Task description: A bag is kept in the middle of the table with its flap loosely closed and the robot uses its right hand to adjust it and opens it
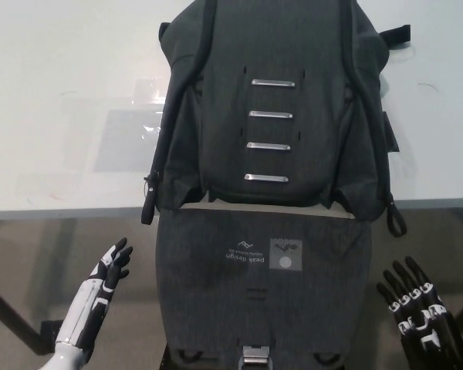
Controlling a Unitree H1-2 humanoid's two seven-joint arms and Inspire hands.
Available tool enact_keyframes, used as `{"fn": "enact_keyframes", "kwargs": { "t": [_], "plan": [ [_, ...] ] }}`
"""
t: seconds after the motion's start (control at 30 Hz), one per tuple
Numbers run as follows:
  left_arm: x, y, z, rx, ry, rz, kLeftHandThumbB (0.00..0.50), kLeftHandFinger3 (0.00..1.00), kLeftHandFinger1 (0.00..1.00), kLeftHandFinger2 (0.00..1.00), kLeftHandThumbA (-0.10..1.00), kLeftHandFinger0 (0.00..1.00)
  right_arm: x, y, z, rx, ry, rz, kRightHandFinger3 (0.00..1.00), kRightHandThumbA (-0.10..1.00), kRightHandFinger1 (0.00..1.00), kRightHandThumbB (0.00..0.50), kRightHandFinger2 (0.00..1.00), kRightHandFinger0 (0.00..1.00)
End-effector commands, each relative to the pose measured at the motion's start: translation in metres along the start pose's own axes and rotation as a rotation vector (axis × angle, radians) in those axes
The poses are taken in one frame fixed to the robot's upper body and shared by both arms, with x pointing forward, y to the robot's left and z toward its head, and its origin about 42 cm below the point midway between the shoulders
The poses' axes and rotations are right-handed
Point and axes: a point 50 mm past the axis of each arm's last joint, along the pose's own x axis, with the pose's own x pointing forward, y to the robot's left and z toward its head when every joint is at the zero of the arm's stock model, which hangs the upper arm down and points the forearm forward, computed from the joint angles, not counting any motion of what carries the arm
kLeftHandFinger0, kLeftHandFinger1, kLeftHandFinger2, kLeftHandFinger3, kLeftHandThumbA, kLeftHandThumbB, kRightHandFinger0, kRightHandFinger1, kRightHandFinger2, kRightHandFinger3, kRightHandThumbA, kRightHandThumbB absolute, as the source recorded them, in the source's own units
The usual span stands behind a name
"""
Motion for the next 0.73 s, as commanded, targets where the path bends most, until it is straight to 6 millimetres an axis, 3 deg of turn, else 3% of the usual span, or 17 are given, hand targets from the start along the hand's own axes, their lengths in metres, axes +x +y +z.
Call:
{"fn": "enact_keyframes", "kwargs": {
  "t": [0.0,0.7],
  "plan": [
    [0.0048,0.01,0.0168,0.037,-0.103,-0.024,0.115,1.0,1.0,1.0,1.0,1.0,0.0058,0.0025,0.0051,0.128,-0.059,0.055,1.0,1.0,1.0,0.5,1.0,1.0],
    [0.0084,0.0121,0.0158,0.036,-0.1,-0.014,0.128,1.0,1.0,1.0,1.0,1.0,0.0078,0.0022,0.0062,0.045,-0.068,0.069,1.0,1.0,1.0,0.492,1.0,1.0]
  ]
}}
